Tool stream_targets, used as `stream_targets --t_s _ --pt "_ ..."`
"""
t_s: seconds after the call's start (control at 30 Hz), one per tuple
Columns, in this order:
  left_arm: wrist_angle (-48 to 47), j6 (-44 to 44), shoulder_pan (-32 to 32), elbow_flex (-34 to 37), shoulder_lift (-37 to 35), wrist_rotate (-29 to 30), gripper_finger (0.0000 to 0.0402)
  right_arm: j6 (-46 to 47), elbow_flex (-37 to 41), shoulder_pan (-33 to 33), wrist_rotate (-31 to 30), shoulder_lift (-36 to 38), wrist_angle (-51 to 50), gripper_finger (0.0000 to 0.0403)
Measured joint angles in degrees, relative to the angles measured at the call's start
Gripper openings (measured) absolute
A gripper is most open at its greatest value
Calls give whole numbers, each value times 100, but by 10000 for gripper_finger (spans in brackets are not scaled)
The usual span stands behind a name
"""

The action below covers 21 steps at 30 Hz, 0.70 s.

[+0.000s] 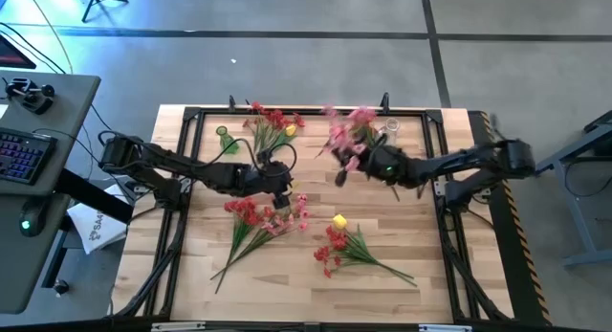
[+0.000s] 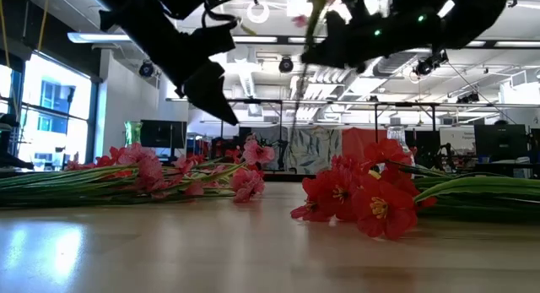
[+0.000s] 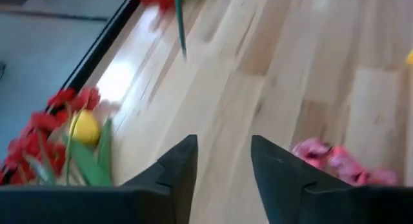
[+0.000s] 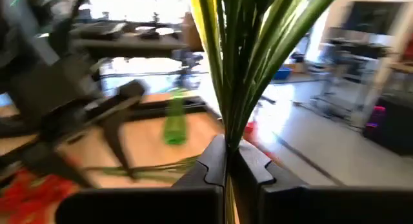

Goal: Sort flowers into vase by color
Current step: Put the right pink flowers into the transparent vase

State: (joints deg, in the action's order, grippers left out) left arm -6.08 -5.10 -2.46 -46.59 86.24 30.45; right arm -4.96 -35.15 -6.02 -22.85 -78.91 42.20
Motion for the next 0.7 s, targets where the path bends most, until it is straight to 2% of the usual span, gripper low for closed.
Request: stream_targets --t_s 0.07,0.2,0.33,0.47,0.57,0.7 --pt "-99 -25 20 2 0 7 143 -26 30 -111 -362 657 -636 0" --pt "28 48 24 2 0 25 146 -4 -361 -404 -1080 1963 -2830 0" --pt "278 128 24 2 0 33 147 308 -931 -963 -1205 2951 -4670 0" --pt "445 184 24 2 0 33 147 463 -1213 -1576 -1055 3509 -5463 0" --pt "535 268 24 2 0 33 147 706 -1189 -2044 -508 3705 -5823 0" --pt "581 273 24 2 0 27 147 975 -1063 -2558 133 3611 -6010 0"
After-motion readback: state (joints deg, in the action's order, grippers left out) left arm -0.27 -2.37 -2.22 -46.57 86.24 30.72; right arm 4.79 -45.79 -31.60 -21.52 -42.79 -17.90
